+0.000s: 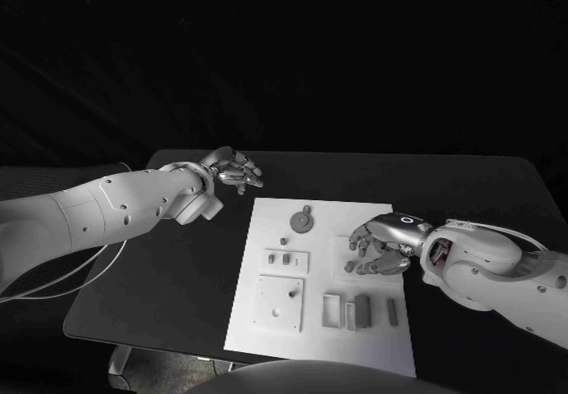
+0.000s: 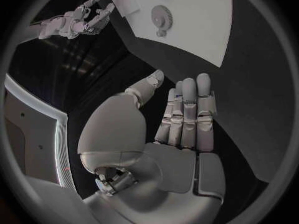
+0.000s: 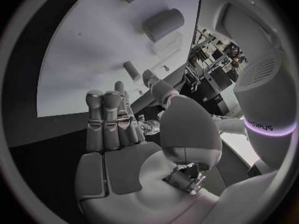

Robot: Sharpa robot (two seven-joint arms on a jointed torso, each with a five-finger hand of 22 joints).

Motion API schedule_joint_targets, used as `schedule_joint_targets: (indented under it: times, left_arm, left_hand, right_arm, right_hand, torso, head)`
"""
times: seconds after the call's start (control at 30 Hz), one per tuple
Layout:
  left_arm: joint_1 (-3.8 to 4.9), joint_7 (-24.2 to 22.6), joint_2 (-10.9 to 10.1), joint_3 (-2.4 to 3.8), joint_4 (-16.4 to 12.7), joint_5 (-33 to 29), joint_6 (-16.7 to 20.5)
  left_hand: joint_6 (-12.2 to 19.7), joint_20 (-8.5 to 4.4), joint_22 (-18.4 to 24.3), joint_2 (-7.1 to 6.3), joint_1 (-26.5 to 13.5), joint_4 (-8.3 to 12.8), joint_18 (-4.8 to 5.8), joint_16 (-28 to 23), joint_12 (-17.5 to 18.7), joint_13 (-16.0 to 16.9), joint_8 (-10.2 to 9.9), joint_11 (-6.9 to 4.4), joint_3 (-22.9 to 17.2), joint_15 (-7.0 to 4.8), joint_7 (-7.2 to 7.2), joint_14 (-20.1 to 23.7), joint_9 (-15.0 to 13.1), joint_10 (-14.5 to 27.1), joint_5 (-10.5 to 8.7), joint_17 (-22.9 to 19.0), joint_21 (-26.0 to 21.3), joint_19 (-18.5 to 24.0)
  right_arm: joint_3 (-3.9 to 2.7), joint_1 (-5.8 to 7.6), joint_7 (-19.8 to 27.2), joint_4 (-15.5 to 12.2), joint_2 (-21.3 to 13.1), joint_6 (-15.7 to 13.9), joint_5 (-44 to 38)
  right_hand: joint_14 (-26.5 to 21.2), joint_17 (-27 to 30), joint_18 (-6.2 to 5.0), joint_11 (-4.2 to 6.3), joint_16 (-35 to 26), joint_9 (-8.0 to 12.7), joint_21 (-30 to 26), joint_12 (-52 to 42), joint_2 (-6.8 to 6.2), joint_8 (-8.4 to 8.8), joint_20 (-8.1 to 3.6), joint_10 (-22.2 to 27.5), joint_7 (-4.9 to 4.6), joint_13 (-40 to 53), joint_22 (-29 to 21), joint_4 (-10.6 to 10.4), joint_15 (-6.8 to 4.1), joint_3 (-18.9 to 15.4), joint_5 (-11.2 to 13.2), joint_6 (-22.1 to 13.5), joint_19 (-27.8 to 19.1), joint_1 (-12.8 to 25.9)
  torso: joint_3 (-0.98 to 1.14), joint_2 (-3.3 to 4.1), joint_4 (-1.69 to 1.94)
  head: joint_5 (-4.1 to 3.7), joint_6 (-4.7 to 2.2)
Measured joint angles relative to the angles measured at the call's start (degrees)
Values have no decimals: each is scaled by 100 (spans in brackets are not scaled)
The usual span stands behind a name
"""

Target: Assemble the parts on the task board

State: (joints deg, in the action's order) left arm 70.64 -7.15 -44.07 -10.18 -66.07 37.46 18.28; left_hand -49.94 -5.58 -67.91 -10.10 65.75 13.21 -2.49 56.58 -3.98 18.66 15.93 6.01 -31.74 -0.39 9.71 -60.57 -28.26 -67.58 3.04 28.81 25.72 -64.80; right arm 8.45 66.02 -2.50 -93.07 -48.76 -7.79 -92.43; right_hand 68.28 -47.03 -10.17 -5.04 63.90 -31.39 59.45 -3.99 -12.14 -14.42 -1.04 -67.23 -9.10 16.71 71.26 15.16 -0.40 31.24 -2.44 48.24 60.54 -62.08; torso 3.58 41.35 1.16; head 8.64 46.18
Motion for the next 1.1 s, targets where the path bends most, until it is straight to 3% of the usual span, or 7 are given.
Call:
schedule_joint_targets:
  times: [0.17,0.4,0.73,0.9,1.1]
  left_arm:
    - [0,-1,-3,0,2,0,-8]
    - [0,-1,-7,0,4,0,-17]
    - [0,-1,-6,0,8,0,-29]
    - [0,-1,-9,0,8,0,-33]
    - [0,-1,-22,0,8,0,-38]
  left_hand:
    - [0,-5,1,0,0,0,0,0,0,0,0,-1,0,0,0,0,0,0,0,0,0,-22]
    - [0,-5,-5,0,0,0,0,0,0,0,0,-1,0,0,-1,0,0,-1,0,6,0,-23]
    - [0,-5,-4,0,0,0,0,0,0,0,0,-2,0,0,-1,0,5,-2,0,10,0,-22]
    - [0,-4,-4,0,0,0,0,0,0,1,0,-3,0,0,-1,0,4,-2,0,10,0,-22]
    - [0,-4,-9,0,0,0,0,0,0,1,0,-3,0,0,-2,0,4,-2,0,16,0,-22]
  right_arm:
    - [39,-77,-13,67,101,24,-65]
    - [46,-174,-16,111,235,27,-174]
    - [41,-181,-15,167,324,23,-249]
    - [41,-186,-18,186,336,17,-309]
    - [42,-190,-36,199,361,15,-410]
  right_hand:
    - [-1,0,2,-69,0,0,0,0,0,0,1,91,0,0,0,0,0,0,0,0,0,0]
    - [-1,1,2,-70,0,0,-1,0,4,0,2,91,0,1,9,4,0,4,0,0,-2,-4]
    - [31,-6,5,-87,34,-45,0,-94,404,-183,-8,44,-2,58,55,105,-31,56,0,318,30,-277]
    - [62,-6,7,0,33,-60,23,-158,553,-242,-17,-114,50,94,71,108,-61,53,0,469,60,-338]
    - [85,2,6,33,33,-64,23,-217,628,-300,-35,-221,105,134,88,121,-79,40,0,586,45,-353]
  torso:
    - [-7,0,5]
    - [-13,2,8]
    - [-16,2,9]
    - [-16,2,8]
    - [-14,1,7]
  head:
    - [-2,14]
    - [8,37]
    - [27,62]
    - [36,73]
    - [44,92]
